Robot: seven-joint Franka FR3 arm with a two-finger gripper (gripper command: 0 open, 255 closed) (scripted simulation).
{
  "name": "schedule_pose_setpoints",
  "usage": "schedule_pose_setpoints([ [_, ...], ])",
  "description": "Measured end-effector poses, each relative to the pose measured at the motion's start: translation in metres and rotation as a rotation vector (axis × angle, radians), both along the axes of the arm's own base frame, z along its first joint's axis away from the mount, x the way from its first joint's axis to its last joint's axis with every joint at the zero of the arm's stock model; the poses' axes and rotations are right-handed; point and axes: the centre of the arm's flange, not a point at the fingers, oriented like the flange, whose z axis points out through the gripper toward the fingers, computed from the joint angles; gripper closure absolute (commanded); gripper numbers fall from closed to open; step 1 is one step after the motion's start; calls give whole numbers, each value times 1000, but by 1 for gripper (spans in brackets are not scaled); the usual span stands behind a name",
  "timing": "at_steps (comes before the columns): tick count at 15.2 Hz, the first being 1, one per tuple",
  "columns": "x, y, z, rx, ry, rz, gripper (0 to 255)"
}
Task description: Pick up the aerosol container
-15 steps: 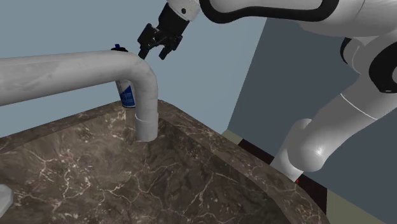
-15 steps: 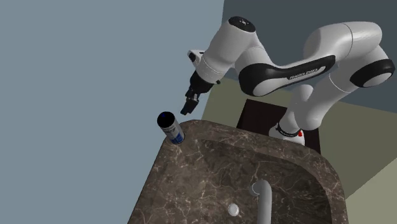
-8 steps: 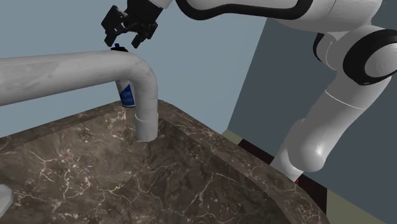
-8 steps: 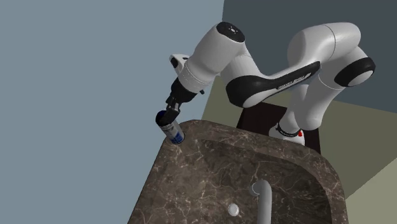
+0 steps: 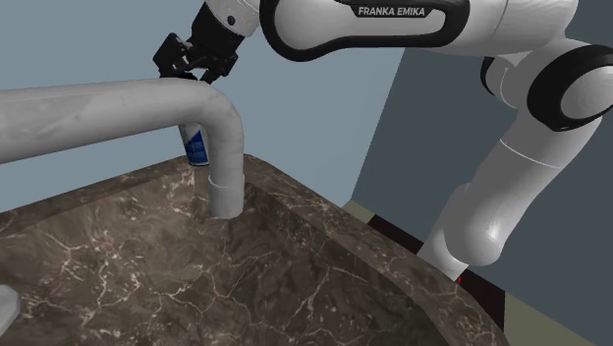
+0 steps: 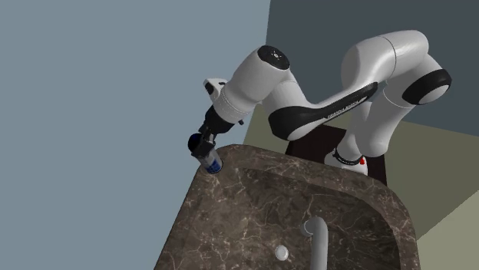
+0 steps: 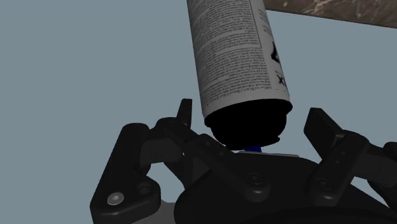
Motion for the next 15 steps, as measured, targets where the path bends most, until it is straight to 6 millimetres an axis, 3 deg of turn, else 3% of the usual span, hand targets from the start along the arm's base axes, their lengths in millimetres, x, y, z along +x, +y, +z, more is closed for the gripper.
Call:
schedule_pose_setpoints([
  [1,0,0,-2,0,0,0,255],
  [11,0,0,-3,1,-4,-2,255],
  [15,0,1,11,0,0,0,255],
])
